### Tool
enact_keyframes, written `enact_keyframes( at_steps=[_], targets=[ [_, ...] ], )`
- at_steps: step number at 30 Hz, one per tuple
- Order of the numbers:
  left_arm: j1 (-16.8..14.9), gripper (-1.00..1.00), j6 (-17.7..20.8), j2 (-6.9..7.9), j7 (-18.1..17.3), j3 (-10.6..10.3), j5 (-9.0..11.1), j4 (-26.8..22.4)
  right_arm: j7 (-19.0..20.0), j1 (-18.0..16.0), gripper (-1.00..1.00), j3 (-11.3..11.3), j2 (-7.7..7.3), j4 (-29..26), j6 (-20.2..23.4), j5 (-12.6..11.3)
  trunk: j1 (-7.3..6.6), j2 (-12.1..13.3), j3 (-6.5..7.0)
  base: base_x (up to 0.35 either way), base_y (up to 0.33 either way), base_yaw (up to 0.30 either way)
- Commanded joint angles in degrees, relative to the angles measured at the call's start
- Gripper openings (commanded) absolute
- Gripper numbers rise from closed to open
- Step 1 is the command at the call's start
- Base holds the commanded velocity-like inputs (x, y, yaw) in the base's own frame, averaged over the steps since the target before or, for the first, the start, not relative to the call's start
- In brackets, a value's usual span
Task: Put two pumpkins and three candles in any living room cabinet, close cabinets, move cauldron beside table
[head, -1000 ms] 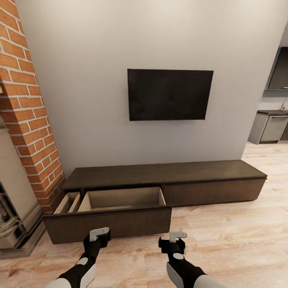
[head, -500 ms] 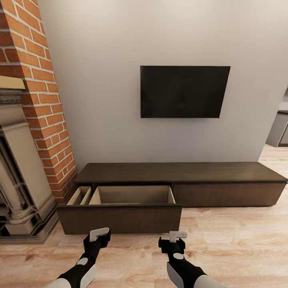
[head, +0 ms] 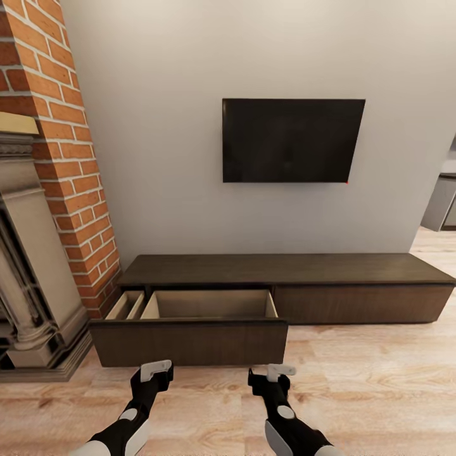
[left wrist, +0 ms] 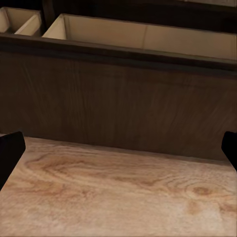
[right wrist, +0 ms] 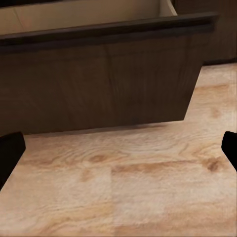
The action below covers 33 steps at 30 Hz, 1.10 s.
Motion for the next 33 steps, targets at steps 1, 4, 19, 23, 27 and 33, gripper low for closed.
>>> enact_keyframes(
  at_steps=[1, 4, 19, 23, 27, 33],
  targets=[
    [0.0, 1.0, -0.4, 0.01, 0.4, -0.6, 0.2, 0.1, 1.2, 0.7, 1.0, 0.4, -0.31, -1.2, -0.5, -0.6, 0.22, -0.4, -0.24, 0.0, 0.0, 0.0],
    [0.0, 1.0, -0.7, 0.02, 0.4, -0.6, 0.2, 0.1, 2.8, 1.8, 1.0, 0.3, -0.69, -2.6, -0.9, -0.7, 0.88, -1.6, -0.78, 0.0, 0.0, 0.0],
    [0.5, 1.0, -1.1, 0.01, 0.4, -0.8, 0.2, -0.2, 3.6, 2.5, 1.0, 0.3, -0.99, -3.4, -1.2, -0.7, 4.17, -7.7, -3.47, 0.0, 0.0, 0.0],
    [0.8, 1.0, -1.2, 0.01, 0.3, -0.8, 0.2, -0.2, 3.6, 2.5, 1.0, 0.2, -1.03, -3.4, -1.2, -0.7, 5.05, -9.3, -4.19, 0.0, 0.0, 0.0],
    [1.1, 1.0, -1.3, 0.02, -0.1, -0.9, 0.1, -0.3, 3.6, 2.5, 1.0, 0.2, -1.04, -3.4, -1.2, -0.7, 5.93, -10.9, -4.91, 0.0, 0.0, 0.0],
    [1.6, 1.0, -1.3, -0.04, -0.2, -2.2, -2.7, -0.4, 3.6, 2.5, 1.0, 0.2, -1.1, -3.5, -1.2, -0.7, 7.25, -13.3, -5.99, 0.0, 0.0, 0.0]
  ],
)
